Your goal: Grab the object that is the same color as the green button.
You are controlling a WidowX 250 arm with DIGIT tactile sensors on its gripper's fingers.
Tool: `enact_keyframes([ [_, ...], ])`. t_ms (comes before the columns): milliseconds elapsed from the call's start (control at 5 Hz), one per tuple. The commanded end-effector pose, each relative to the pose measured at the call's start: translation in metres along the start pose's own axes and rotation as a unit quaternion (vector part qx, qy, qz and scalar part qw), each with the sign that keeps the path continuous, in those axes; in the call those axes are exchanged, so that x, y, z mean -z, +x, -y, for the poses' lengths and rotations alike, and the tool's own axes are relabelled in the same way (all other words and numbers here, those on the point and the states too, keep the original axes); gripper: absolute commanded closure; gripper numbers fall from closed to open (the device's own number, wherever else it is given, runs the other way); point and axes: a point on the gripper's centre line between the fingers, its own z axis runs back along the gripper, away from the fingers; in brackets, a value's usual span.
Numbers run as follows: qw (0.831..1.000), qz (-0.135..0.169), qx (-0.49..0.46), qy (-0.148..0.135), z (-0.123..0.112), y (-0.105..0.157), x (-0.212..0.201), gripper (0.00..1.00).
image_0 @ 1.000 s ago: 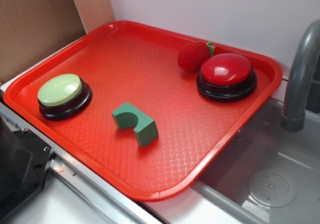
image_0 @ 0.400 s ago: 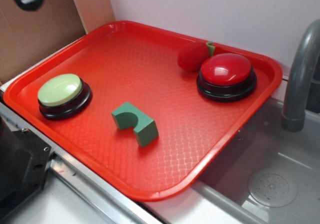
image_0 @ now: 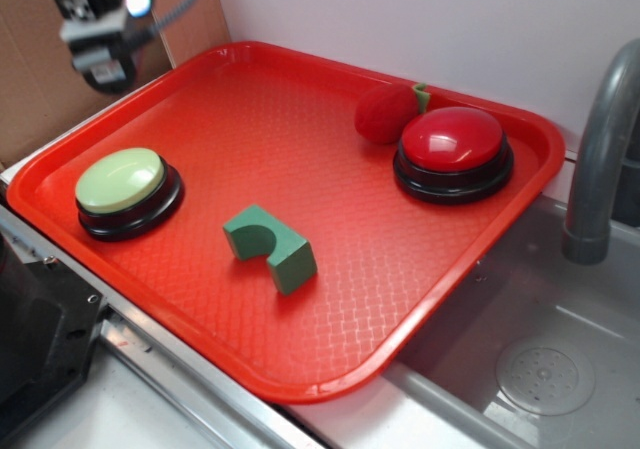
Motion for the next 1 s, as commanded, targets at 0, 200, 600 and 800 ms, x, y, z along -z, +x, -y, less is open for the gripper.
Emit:
enact_keyframes([
  [0,0.977,0.086,0.187,-0.057,0.006,0.024,0.057,0.00],
  [200,0.964,0.118,0.230,-0.070,0.009,0.028,0.082,0.00],
  [600,0.958,0.115,0.261,-0.041,0.014,0.029,0.123,0.00],
  [800,0.950,0.132,0.280,-0.039,0.019,0.032,0.134,0.00],
])
